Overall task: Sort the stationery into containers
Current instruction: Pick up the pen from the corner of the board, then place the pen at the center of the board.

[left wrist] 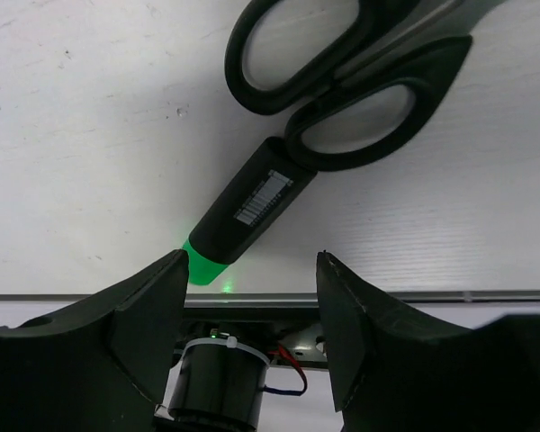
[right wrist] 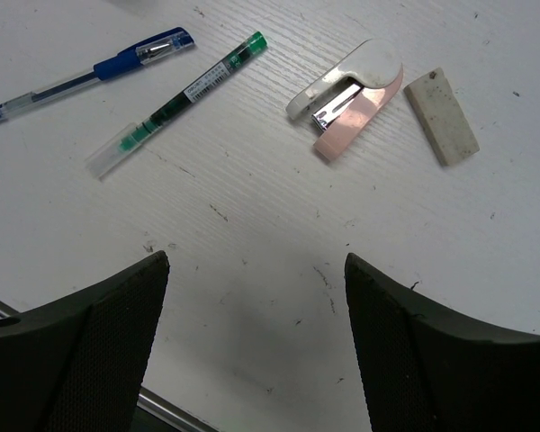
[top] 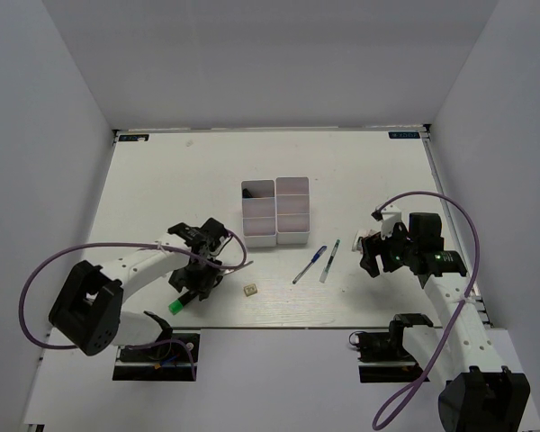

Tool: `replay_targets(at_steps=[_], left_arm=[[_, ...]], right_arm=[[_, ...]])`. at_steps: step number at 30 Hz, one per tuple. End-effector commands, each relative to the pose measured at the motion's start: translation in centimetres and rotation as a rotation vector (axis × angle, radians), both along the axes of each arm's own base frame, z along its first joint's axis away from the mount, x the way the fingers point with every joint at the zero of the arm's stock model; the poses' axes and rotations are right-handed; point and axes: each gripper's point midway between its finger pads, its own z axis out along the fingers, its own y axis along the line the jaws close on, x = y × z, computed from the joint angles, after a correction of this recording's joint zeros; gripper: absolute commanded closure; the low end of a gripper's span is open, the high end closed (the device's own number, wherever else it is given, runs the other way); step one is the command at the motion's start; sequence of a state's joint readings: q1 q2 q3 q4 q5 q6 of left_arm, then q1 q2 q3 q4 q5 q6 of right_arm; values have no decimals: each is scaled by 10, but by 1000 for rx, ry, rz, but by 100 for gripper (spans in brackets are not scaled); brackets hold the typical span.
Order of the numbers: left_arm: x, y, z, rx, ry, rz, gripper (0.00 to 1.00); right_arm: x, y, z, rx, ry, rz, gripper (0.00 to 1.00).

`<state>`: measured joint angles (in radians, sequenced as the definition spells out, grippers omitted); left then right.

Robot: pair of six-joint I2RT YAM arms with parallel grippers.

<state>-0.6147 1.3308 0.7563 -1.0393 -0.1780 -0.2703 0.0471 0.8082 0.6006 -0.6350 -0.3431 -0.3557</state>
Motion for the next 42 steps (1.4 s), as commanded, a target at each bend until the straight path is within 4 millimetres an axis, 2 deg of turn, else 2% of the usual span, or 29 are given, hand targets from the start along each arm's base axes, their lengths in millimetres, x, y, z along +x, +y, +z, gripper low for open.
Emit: replay_targets(at_steps=[1, 7, 9, 13, 14, 17, 19, 20, 23, 24, 27, 28, 29, 30, 32, 33, 35, 36, 39, 40, 41, 42], left_arm=[[8, 2, -7, 23, -19, 1, 31], [21, -9, -19, 4, -26, -9, 32], [18, -9, -25, 9, 10, -13, 32], [13, -8, -36, 10, 43, -9, 41], [12, -10, -38, 2, 47, -3, 49], [5, -10, -44, -9, 68, 14, 64], [1, -8, -48, 2, 83, 22, 72], [-1, -7, -48, 8, 94, 24, 80], [2, -9, -37, 1, 76, 33, 92], [8, -14, -31, -18, 52, 32, 98], [22, -28, 1, -95, -55, 24, 100], [40, -43, 29, -181, -164, 10, 100], [45, -48, 40, -210, -202, -11, 100], [64, -70, 64, -323, -311, -55, 100], [76, -89, 95, -455, -438, -97, 100], [94, -111, 111, -564, -543, -139, 100], [107, -122, 134, -639, -652, -171, 100], [125, -140, 160, -722, -771, -220, 100], [152, -156, 179, -749, -891, -280, 100], [162, -163, 194, -772, -952, -302, 100], [179, -171, 197, -764, -999, -314, 100], [185, -175, 201, -768, -1023, -324, 100]], right_arm=[[4, 2, 14, 11, -37, 12, 19], [5, 2, 16, 11, -45, 12, 18], [5, 1, 16, 10, -50, 9, 18], [5, 2, 17, 10, -55, 8, 18], [5, 2, 17, 10, -56, 10, 18], [5, 2, 19, 10, -65, 9, 18], [4, 2, 18, 9, -58, 12, 18], [5, 2, 19, 11, -64, 11, 18], [4, 2, 19, 12, -63, 12, 18], [4, 2, 19, 11, -64, 12, 18], [4, 2, 18, 12, -62, 9, 18], [5, 3, 19, 13, -67, 14, 18], [4, 3, 19, 15, -66, 13, 18], [4, 3, 18, 15, -61, 16, 18], [4, 3, 17, 14, -58, 17, 18], [5, 3, 19, 15, -62, 15, 18], [4, 3, 17, 15, -54, 14, 18], [4, 3, 17, 15, -56, 13, 18], [5, 3, 16, 16, -56, 11, 18], [4, 2, 16, 16, -53, 9, 18], [5, 3, 16, 17, -52, 12, 18], [4, 3, 15, 14, -50, 14, 18]])
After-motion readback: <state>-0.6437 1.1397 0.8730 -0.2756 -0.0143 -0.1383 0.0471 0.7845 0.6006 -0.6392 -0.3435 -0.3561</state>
